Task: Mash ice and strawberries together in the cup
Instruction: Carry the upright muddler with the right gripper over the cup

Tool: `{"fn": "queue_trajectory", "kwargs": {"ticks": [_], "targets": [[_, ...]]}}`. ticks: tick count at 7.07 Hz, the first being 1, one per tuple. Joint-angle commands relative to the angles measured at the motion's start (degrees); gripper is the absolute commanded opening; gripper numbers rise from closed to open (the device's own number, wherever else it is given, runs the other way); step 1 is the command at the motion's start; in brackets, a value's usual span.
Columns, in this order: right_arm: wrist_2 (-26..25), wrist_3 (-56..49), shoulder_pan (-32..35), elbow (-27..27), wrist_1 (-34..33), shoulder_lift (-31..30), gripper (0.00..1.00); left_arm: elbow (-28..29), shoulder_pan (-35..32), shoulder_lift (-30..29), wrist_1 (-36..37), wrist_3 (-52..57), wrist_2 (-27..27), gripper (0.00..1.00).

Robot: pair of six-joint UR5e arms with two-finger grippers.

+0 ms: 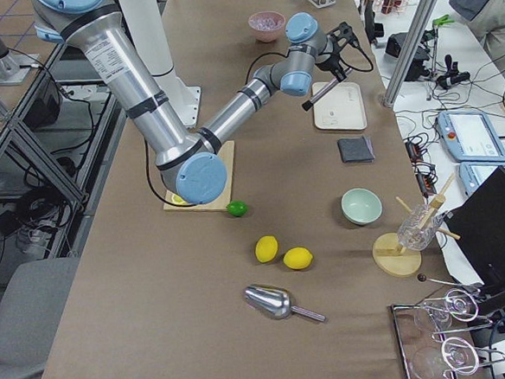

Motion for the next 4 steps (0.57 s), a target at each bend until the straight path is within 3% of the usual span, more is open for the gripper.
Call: {"fn": "queue_trajectory", "kwargs": {"ticks": [1, 4], "targets": [[-9.71, 4.00, -6.26, 6.06, 2.06, 0.12, 0.00, 0.78, 0.00, 0.47, 0.07, 0.00, 0.00, 0.97], [-23.16, 5.76, -15.66, 6.88, 9.44, -0.05, 0.00, 2.63, 0.00, 1.60, 0.24, 0.18, 0.00, 0.97]]}}
